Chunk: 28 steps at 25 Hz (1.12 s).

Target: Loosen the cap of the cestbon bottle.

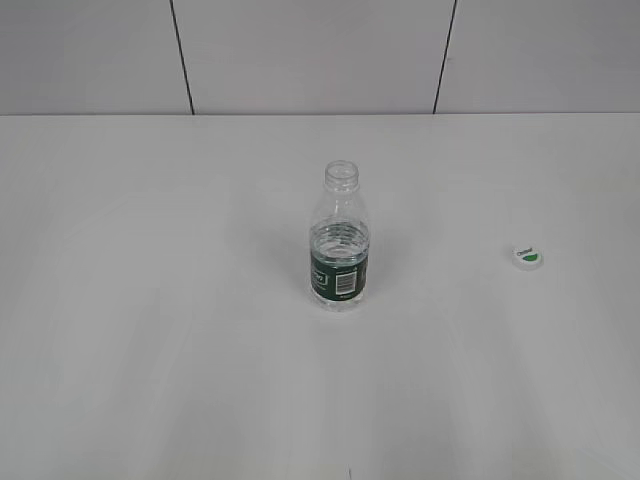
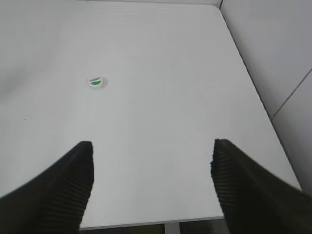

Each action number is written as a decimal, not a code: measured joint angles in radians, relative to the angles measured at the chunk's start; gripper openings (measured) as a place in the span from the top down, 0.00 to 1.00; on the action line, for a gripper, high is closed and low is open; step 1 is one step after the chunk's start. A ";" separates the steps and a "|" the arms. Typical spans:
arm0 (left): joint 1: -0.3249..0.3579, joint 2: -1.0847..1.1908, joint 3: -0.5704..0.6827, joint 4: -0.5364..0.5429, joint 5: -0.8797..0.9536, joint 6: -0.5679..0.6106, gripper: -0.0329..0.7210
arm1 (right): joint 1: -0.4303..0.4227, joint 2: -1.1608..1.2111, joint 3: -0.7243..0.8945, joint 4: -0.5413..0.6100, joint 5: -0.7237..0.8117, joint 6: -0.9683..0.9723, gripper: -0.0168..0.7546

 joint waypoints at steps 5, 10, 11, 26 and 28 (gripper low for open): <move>0.000 0.000 0.000 0.000 0.000 0.000 0.41 | 0.000 -0.086 0.025 0.003 -0.001 0.000 0.23; 0.000 0.000 0.000 0.000 0.000 0.000 0.41 | 0.000 -0.088 0.039 0.003 0.008 0.000 0.23; 0.000 0.000 0.000 0.000 0.000 0.000 0.41 | 0.000 -0.088 0.043 0.005 0.009 0.000 0.23; 0.000 0.000 0.000 0.000 0.000 0.000 0.46 | 0.000 -0.088 0.113 0.041 -0.007 0.000 0.26; 0.000 0.000 0.000 0.000 0.000 0.000 0.46 | 0.000 -0.088 0.113 0.042 -0.008 0.000 0.26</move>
